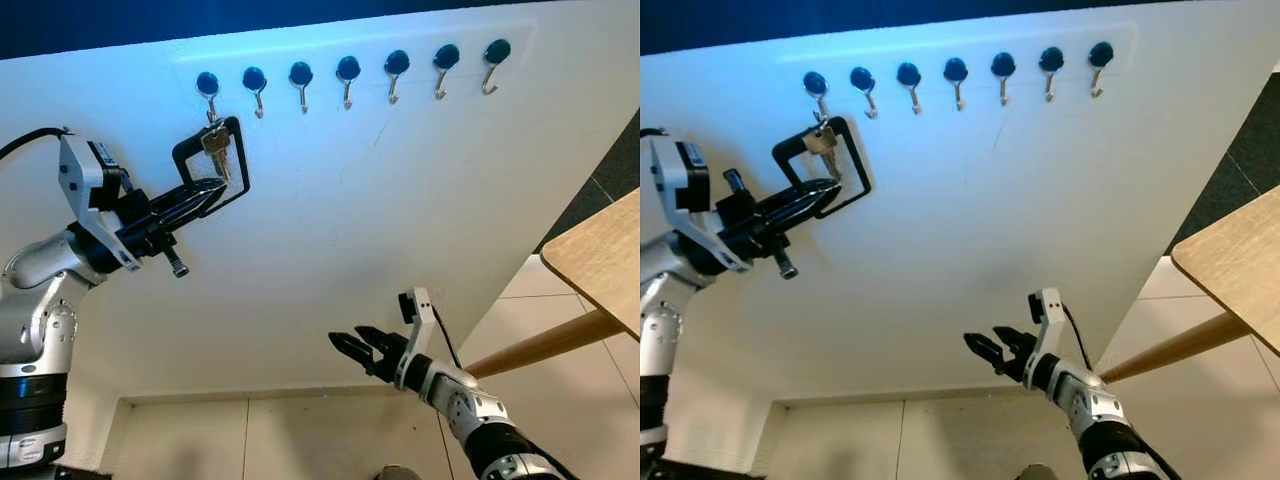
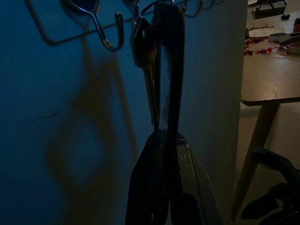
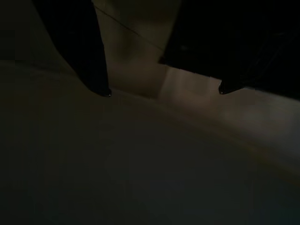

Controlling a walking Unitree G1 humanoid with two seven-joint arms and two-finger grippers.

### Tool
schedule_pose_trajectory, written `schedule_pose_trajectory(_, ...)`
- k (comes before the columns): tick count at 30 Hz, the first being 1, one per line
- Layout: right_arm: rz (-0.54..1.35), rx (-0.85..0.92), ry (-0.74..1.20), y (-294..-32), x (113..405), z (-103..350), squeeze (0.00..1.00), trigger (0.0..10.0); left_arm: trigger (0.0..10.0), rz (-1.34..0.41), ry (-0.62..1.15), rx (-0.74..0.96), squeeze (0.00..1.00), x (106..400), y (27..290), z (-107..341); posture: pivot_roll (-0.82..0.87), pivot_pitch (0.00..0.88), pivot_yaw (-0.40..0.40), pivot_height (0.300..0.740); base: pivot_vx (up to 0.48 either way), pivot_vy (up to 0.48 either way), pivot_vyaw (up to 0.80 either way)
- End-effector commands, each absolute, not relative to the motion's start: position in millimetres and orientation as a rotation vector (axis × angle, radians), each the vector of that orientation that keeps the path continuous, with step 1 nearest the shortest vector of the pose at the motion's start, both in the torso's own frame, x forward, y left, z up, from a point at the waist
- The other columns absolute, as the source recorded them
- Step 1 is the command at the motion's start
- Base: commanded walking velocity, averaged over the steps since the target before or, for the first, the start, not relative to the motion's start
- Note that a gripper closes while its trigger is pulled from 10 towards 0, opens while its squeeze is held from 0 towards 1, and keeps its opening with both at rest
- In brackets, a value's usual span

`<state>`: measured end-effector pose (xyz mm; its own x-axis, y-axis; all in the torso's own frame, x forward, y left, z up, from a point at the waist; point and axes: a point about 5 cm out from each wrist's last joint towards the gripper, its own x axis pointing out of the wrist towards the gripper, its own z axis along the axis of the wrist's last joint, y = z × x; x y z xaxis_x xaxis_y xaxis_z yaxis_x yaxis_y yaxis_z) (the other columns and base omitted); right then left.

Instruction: Hang keys on a hook

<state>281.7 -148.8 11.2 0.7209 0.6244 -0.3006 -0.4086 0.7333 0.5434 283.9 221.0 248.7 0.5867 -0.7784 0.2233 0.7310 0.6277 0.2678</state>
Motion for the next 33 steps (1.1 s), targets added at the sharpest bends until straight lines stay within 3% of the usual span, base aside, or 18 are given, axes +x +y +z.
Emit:
schedule_pose_trajectory(1,0.516,0.460,0.563,-155,271,-6,0.00,10.0,10.0,-0.822,-0.309,0.189,0.00,284,236,251,-0.07,0.123,0.087,0.740,0.000,0.000,0.00)
schedule_pose_trajectory(20,0.394,0.469,0.698,-161,243,-38,0.00,10.0,10.0,-0.774,-0.347,0.192,0.00,287,243,262,-0.07,0.124,0.088,0.740,0.000,0.000,0.00)
schedule_pose_trajectory(23,0.374,0.469,0.736,-162,234,-45,0.00,10.0,10.0,-0.848,-0.355,0.163,0.00,283,238,261,-0.07,0.124,0.088,0.740,0.000,0.000,0.00)
schedule_pose_trajectory(33,0.356,0.465,0.749,-162,229,-50,0.00,10.0,10.0,-0.866,-0.283,0.082,0.00,295,231,255,-0.08,0.115,0.100,0.740,0.000,0.000,0.00)
